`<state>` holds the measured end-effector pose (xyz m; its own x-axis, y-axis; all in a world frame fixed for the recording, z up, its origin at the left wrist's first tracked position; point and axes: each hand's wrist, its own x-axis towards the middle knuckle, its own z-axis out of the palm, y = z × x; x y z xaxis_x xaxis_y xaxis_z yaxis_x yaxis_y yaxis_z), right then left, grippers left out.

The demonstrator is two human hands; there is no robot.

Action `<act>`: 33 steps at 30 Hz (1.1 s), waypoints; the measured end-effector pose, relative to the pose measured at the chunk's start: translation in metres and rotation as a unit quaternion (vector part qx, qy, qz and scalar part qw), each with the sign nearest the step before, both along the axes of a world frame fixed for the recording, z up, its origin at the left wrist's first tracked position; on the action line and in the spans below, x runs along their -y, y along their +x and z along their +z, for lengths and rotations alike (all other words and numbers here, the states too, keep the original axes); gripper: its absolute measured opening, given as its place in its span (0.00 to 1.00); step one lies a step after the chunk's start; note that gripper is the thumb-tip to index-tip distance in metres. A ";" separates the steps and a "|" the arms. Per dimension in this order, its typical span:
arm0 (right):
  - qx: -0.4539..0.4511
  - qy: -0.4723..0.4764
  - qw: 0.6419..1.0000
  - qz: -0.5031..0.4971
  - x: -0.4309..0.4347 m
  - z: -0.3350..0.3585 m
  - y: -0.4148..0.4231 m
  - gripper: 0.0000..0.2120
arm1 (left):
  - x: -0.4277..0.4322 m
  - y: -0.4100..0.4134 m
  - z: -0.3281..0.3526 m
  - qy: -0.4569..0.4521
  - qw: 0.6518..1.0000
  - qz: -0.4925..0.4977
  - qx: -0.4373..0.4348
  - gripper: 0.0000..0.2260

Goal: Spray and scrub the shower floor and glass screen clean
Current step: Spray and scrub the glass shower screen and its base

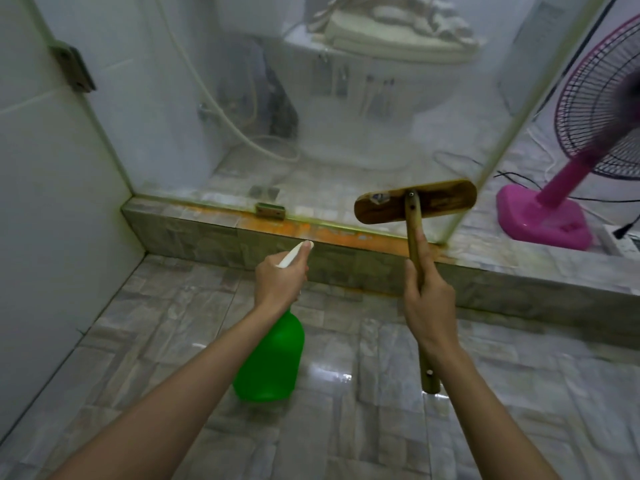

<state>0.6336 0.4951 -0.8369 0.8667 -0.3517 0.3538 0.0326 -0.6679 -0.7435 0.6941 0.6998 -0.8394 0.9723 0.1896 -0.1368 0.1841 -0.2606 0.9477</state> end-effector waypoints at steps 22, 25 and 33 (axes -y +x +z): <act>-0.029 0.078 0.995 -0.046 0.013 -0.006 -0.008 0.24 | 0.070 0.005 -0.005 -0.033 0.994 -0.105 0.006 0.19; -0.037 0.091 0.994 -0.053 0.013 -0.014 -0.005 0.24 | 0.071 0.003 -0.006 -0.035 0.993 -0.111 -0.004 0.21; -0.069 0.109 0.990 -0.057 0.003 -0.034 -0.006 0.24 | 0.035 -0.001 0.001 -0.053 0.997 -0.054 0.034 0.18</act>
